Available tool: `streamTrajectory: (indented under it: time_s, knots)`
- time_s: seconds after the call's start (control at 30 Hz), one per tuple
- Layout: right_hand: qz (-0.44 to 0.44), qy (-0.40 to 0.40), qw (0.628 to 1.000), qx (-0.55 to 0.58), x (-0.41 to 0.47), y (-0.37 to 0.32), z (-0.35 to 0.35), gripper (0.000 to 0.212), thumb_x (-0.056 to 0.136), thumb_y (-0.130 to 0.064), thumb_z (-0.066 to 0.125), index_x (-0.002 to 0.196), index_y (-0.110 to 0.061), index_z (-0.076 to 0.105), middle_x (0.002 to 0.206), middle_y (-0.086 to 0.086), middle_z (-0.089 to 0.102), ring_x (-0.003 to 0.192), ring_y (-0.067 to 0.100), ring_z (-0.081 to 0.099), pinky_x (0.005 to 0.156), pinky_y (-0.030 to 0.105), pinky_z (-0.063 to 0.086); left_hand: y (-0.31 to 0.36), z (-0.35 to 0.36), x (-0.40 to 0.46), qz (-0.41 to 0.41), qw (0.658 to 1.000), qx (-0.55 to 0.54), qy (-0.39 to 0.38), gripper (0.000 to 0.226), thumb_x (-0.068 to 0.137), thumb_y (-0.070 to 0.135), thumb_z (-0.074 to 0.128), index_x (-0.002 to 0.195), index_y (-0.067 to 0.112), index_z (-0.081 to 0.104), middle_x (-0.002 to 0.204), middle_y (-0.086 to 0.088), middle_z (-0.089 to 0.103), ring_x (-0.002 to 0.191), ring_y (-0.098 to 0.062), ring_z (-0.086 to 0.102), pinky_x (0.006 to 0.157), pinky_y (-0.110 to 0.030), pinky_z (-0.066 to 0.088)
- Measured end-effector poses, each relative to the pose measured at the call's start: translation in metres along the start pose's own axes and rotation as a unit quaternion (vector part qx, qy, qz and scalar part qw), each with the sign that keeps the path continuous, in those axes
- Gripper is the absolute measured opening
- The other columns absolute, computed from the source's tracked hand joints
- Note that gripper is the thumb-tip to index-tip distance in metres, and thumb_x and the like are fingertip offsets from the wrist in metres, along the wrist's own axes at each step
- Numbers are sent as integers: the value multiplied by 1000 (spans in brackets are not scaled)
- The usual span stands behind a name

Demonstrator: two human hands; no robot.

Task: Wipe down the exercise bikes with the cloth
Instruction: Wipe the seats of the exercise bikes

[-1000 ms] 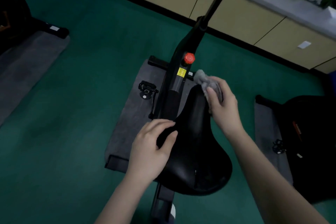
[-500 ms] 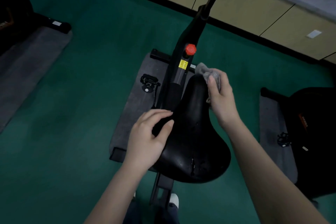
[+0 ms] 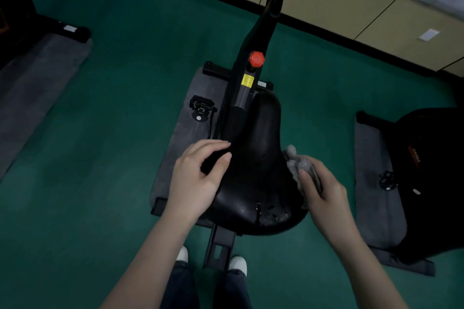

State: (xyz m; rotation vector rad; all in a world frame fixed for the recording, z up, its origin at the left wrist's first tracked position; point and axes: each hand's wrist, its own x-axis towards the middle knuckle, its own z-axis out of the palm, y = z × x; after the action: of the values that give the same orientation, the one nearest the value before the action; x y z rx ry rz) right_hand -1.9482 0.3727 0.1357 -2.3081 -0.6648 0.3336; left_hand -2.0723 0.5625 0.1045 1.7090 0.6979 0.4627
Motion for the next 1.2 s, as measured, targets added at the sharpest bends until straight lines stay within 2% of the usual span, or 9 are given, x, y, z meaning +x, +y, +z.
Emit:
streamTrajectory:
  time_s: [0.07, 0.13, 0.27, 0.43, 0.53, 0.8, 1.07, 1.13, 1.2]
  knots:
    - [47, -27, 997, 47, 9, 0, 1, 19, 98, -26, 51, 111, -21, 63, 101, -5, 69, 94, 8, 62, 76, 18, 49, 0, 0, 0, 1, 1000, -9, 1, 34, 81, 48, 53, 104, 30, 71, 109, 18, 66, 112, -5, 58, 92, -16, 43]
    - [110, -90, 981, 132, 27, 1, 4, 20, 98, -24, 50, 112, -19, 63, 103, 2, 70, 101, 19, 64, 74, 27, 53, 0, 0, -1, 5, 1000, -16, 2, 34, 81, 46, 54, 104, 28, 71, 109, 17, 66, 111, -5, 58, 98, -24, 43]
    - [156, -133, 947, 248, 37, 8, 11, 24, 100, -23, 47, 116, -11, 61, 113, 12, 68, 112, 29, 61, 95, 41, 48, 0, 0, 0, 12, 1000, -16, 4, 27, 83, 40, 57, 103, 27, 71, 108, 15, 67, 110, -6, 59, 100, -28, 44]
    - [22, 4, 982, 189, -17, 7, 6, 24, 95, -22, 52, 116, -17, 62, 119, -3, 64, 117, 10, 56, 100, 24, 41, 0, 1, 0, 15, 1000, -20, 6, 23, 84, 35, 59, 102, 27, 71, 107, 14, 68, 109, -7, 60, 99, -29, 45]
    - [5, 95, 983, 155, -41, 8, 20, 31, 94, -28, 48, 123, -21, 58, 125, -5, 58, 123, 13, 51, 105, 27, 38, 0, 0, 0, 15, 1000, -22, 6, 27, 82, 40, 57, 102, 27, 71, 107, 13, 68, 108, -8, 60, 99, -31, 45]
    - [198, 371, 855, 305, -64, -24, 77, 38, 94, -33, 43, 129, -20, 50, 132, 5, 55, 123, 15, 52, 108, 42, 40, -1, 0, 0, 17, 999, -32, 6, 18, 85, 31, 59, 99, 30, 70, 107, 11, 68, 108, -9, 60, 99, -34, 46]
    - [125, 336, 903, 238, -61, -10, 65, 36, 96, -29, 43, 127, -15, 55, 129, 6, 56, 124, 14, 51, 107, 42, 40, 1, 0, -1, 11, 1000, -27, 6, 19, 85, 29, 58, 100, 27, 70, 107, 10, 68, 107, -6, 60, 99, -34, 46]
    - [67, 330, 927, 164, -75, -26, 70, 33, 96, -20, 45, 126, -10, 56, 131, 10, 52, 128, 15, 46, 109, 34, 37, 2, 0, -2, 7, 999, -32, 7, 18, 85, 30, 58, 99, 29, 70, 107, 11, 68, 108, -5, 60, 99, -32, 45]
    - [-17, 289, 952, 100, -88, -41, 82, 33, 95, -11, 47, 126, -7, 56, 134, 13, 47, 133, 21, 41, 112, 37, 34, 2, 0, -3, 2, 999, -35, 7, 19, 85, 31, 59, 99, 28, 70, 108, 10, 68, 108, -5, 59, 100, -32, 45]
